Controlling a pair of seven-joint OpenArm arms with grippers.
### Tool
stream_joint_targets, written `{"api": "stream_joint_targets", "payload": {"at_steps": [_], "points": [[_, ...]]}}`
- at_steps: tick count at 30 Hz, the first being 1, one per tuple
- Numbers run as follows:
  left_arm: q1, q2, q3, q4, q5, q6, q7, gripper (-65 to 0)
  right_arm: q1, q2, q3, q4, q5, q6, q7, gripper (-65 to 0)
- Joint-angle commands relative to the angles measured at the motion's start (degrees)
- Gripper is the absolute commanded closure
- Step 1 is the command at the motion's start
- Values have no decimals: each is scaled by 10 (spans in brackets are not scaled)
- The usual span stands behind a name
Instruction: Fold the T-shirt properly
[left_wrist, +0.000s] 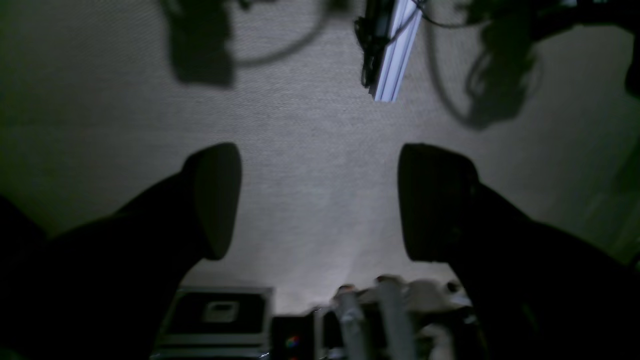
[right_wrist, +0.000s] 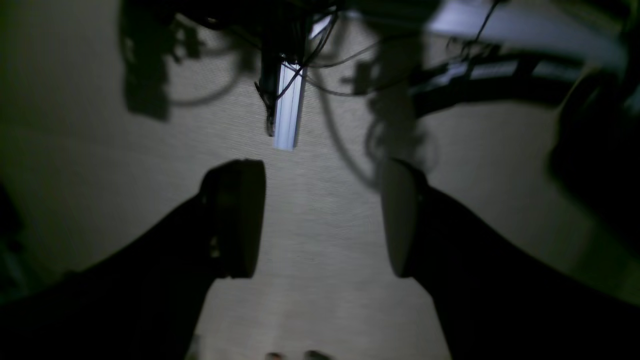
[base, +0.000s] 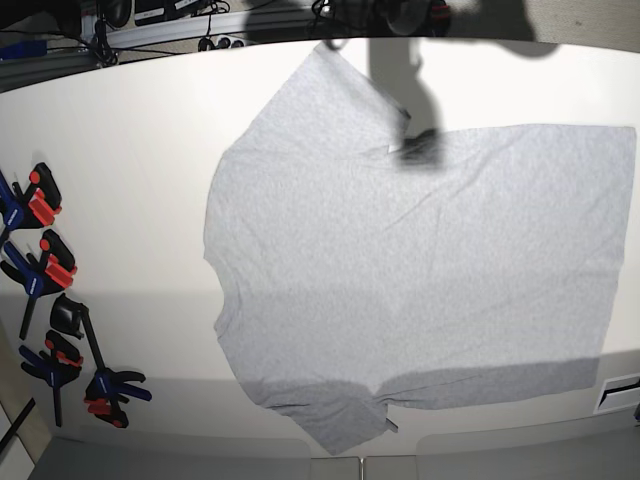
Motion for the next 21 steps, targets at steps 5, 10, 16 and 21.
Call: {"api": "stream_joint_targets", "payload": {"at_steps": [5,10,16,21], "points": [[79,-3,-57,128,-52,-4,-2,-441,-11,26,2,57,-20,2,-44,-342],[125,-3,-106,246,-54,-4,-1,-441,-13,66,2,93,-21,0,-50,-342],[133,-3,-131,355,-53,-5,27,-441,-16,102,43,106,-16,0,-69,-342],[115,-3,-131,398,-50,-6,3,-441,-16,105,115,142,24,11,-69,-342]]}}
